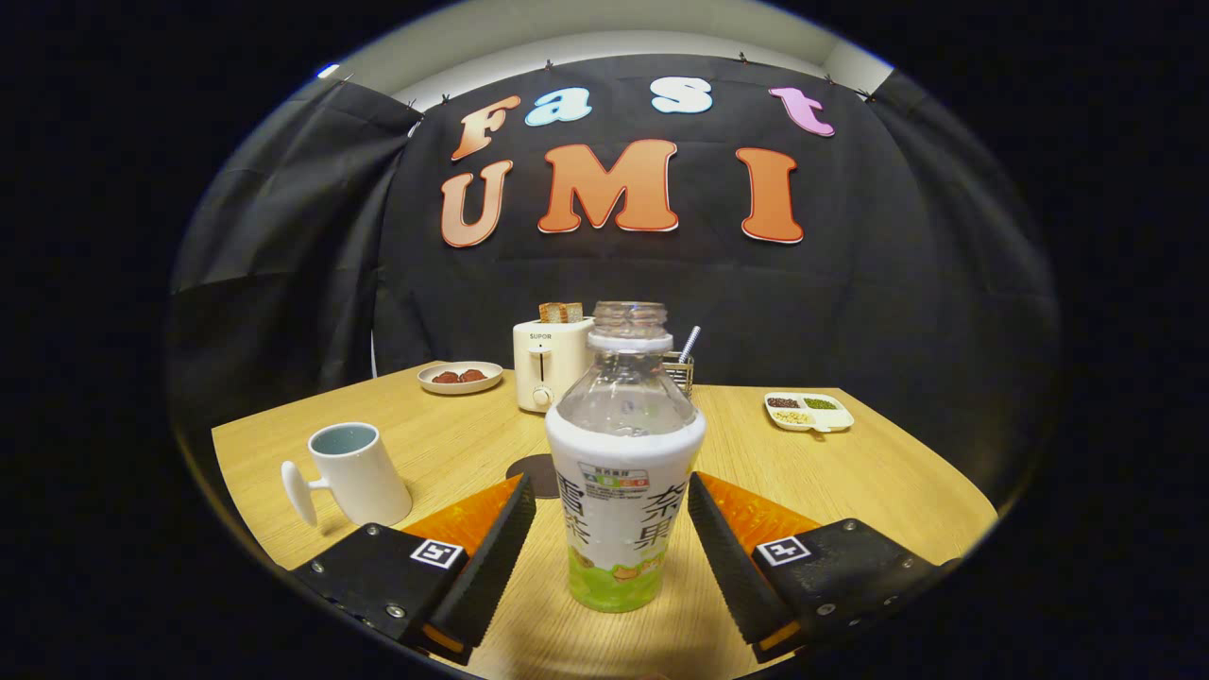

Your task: Take the bottle from table, then pour the juice into the cup, finally place the bottle on the coaster

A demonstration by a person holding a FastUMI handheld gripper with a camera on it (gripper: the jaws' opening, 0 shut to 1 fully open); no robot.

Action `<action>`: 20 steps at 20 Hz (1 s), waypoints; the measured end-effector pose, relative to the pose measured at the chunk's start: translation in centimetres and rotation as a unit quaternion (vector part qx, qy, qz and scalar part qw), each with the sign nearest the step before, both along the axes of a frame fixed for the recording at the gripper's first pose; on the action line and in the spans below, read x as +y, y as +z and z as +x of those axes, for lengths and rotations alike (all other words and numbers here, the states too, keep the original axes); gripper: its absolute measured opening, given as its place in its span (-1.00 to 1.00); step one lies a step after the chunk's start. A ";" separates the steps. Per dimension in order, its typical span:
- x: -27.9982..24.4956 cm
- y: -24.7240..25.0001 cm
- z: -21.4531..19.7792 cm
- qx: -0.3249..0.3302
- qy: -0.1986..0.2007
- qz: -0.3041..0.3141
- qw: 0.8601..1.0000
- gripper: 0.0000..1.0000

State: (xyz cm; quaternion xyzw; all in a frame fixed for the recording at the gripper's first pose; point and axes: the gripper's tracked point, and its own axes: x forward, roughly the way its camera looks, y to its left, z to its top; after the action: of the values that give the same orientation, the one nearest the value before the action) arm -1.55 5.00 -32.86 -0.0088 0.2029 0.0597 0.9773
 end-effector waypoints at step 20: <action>1.0 0.8 0.6 0.014 -0.046 0.037 0.998 0.13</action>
State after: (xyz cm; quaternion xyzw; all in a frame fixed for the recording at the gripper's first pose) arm -0.98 5.95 -32.05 0.0379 0.2144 0.0224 0.9758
